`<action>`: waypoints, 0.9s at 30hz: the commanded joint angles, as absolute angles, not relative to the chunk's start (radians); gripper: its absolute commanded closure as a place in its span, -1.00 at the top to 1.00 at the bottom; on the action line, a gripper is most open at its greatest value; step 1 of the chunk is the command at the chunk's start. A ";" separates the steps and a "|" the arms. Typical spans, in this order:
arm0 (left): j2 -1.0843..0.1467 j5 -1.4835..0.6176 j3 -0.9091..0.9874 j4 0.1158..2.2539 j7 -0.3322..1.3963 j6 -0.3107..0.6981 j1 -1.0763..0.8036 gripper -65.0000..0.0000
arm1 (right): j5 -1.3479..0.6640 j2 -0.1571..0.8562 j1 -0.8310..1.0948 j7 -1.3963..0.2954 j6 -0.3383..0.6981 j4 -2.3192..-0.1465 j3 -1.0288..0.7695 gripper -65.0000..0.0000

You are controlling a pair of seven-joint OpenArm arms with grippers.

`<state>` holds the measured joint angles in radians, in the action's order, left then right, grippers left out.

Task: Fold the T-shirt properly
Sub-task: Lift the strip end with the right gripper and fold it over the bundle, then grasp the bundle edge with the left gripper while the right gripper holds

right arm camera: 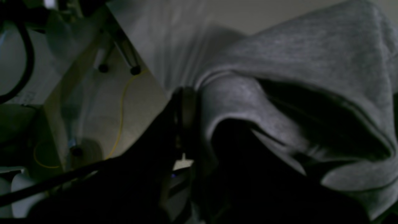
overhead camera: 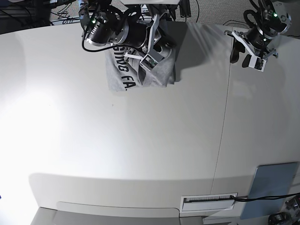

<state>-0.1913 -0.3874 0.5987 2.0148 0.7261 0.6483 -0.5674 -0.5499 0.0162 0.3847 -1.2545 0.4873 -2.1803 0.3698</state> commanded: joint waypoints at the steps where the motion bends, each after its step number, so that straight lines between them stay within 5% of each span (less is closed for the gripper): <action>1: -0.199 -0.405 0.604 2.032 0.709 0.648 -0.570 -0.21 | -0.575 0.012 0.382 -1.220 0.503 -2.197 0.374 -0.90; 4: -0.199 -0.405 0.604 2.032 0.709 0.649 -0.570 -0.21 | -0.588 0.012 0.382 -1.207 0.509 -2.197 0.374 -0.42; 6: -0.199 -0.405 0.604 2.032 0.709 0.648 -0.570 -0.21 | -0.626 0.012 0.382 -1.208 0.509 -2.197 0.374 -0.33; 13: -0.199 -0.405 0.604 2.032 0.709 0.649 -0.570 -0.21 | -0.686 0.011 0.382 -1.211 0.556 -2.197 0.371 -0.33; 24: -0.199 -0.532 0.604 2.032 0.717 0.698 -0.570 -0.21 | -0.506 0.012 0.363 -1.176 0.496 -2.197 0.225 -0.34; 27: -0.199 -0.611 0.604 2.032 0.723 0.698 -0.570 -0.36 | -0.478 0.031 0.363 -1.178 0.458 -2.197 0.146 -0.56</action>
